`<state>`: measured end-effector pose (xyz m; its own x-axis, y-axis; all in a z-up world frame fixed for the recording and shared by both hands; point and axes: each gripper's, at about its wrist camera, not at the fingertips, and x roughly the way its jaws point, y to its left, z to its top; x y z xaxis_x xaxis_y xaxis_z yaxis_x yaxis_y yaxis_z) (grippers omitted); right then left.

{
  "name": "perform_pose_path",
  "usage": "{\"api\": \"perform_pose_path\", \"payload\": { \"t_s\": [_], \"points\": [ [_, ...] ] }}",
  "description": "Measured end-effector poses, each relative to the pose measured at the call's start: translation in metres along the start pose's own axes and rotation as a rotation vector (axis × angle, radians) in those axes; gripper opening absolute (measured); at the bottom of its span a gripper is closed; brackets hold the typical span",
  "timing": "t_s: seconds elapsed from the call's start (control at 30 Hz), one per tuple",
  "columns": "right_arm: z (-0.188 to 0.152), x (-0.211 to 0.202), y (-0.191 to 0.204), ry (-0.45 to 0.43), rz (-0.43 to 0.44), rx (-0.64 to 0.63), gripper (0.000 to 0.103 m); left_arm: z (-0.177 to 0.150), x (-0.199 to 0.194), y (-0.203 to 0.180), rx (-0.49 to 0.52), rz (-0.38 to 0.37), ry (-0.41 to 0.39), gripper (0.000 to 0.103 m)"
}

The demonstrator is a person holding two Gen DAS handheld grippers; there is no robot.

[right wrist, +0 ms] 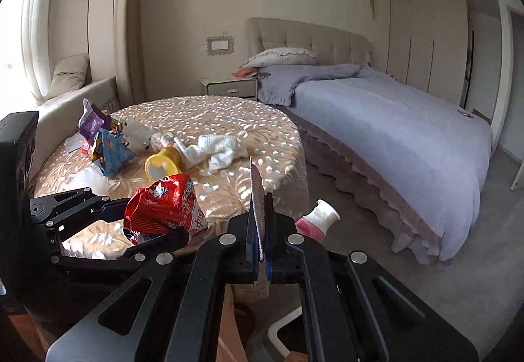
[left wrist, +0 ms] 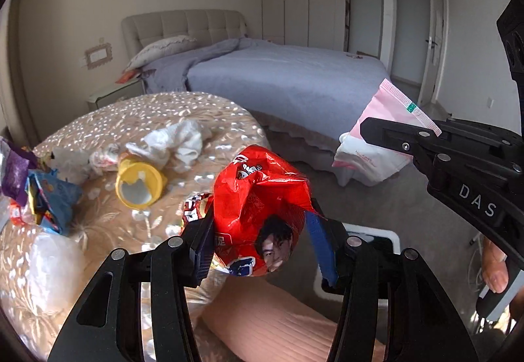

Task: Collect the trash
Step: 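Carry the red bag and pink-white packet over the white bin with both grippers, then open both grippers to drop the items into the white bin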

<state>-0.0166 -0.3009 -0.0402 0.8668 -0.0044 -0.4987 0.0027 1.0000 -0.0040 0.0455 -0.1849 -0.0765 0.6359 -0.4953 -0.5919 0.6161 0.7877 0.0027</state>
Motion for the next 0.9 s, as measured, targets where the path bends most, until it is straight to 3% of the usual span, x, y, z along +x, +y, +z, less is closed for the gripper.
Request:
{"api": "perform_pose_path", "payload": {
  "t_s": [0.1,0.23,0.57,0.6,0.63,0.7,0.77,0.9],
  "points": [
    [-0.034,0.002,-0.027,0.080,-0.057,0.036,0.004,-0.011,0.038,-0.033,0.045,-0.135,0.087,0.051],
    [-0.068,0.016,-0.052,0.165,-0.098,0.091,0.004,-0.028,0.087,-0.073,0.098,-0.246,0.208,0.051],
    [-0.124,0.062,-0.116,0.309,-0.107,0.243,0.004,-0.061,0.183,-0.113,0.142,-0.358,0.435,0.052],
    [-0.127,0.065,-0.121,0.318,-0.111,0.256,0.006,-0.064,0.189,-0.115,0.138,-0.366,0.453,0.057],
    [-0.130,0.068,-0.126,0.323,-0.116,0.272,0.009,-0.066,0.195,-0.116,0.131,-0.373,0.467,0.074],
    [-0.136,0.076,-0.134,0.349,-0.102,0.295,0.074,-0.069,0.208,-0.119,0.117,-0.387,0.500,0.098],
    [-0.141,0.080,-0.139,0.341,-0.149,0.289,0.089,-0.071,0.216,-0.121,0.112,-0.396,0.519,0.098],
    [-0.148,0.089,-0.145,0.364,-0.167,0.274,0.098,-0.073,0.227,-0.120,0.144,-0.355,0.531,0.098]
  ]
}}
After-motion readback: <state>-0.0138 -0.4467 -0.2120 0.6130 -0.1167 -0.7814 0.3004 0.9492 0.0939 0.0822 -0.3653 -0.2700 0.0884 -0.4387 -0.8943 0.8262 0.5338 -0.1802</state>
